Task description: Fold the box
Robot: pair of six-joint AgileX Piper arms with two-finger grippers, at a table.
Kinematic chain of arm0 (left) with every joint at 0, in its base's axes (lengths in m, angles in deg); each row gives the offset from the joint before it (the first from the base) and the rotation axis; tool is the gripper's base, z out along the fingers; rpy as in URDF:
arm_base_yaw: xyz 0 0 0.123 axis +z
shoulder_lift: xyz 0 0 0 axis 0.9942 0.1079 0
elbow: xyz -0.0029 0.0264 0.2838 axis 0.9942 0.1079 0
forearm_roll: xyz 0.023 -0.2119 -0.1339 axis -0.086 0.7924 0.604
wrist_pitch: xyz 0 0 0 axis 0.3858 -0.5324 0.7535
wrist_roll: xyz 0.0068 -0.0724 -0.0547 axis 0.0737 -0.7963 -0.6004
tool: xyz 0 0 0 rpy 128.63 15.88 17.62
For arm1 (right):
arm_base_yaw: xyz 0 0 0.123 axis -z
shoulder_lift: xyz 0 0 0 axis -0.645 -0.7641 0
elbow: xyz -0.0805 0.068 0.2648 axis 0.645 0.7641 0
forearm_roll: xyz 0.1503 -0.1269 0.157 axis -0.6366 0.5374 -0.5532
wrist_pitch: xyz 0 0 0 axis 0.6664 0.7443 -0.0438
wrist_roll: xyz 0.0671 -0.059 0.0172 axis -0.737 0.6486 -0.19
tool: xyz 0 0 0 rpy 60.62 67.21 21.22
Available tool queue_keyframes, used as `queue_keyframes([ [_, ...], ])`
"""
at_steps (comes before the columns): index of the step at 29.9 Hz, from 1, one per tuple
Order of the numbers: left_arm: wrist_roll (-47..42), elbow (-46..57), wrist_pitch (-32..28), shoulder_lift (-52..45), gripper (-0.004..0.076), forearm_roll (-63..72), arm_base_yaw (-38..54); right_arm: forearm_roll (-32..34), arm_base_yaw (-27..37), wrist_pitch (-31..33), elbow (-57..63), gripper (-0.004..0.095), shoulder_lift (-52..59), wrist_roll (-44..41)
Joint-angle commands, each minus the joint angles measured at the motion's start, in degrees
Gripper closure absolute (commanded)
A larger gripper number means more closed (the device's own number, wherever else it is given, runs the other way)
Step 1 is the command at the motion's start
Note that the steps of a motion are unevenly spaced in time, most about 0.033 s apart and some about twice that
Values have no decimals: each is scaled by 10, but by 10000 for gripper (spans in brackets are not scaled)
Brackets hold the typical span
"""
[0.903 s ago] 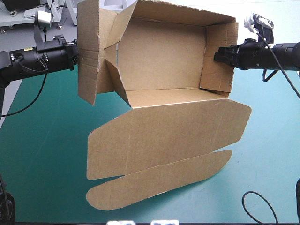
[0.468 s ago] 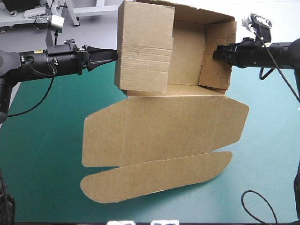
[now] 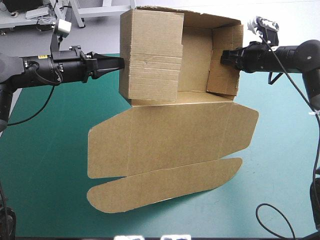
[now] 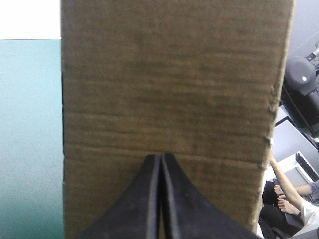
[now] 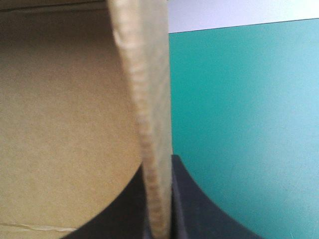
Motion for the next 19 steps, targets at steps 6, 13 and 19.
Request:
queue_keyframes([
  [6,-3,-18,28,-23,721,-4,-4,-9,-2,-35,-15,918,17,-21],
  [13,-3,-18,28,-23,560,-17,-4,14,-11,-57,-15,919,17,-21],
  [19,-3,-18,28,-23,394,-16,-4,74,-42,-83,-15,918,16,-42],
])
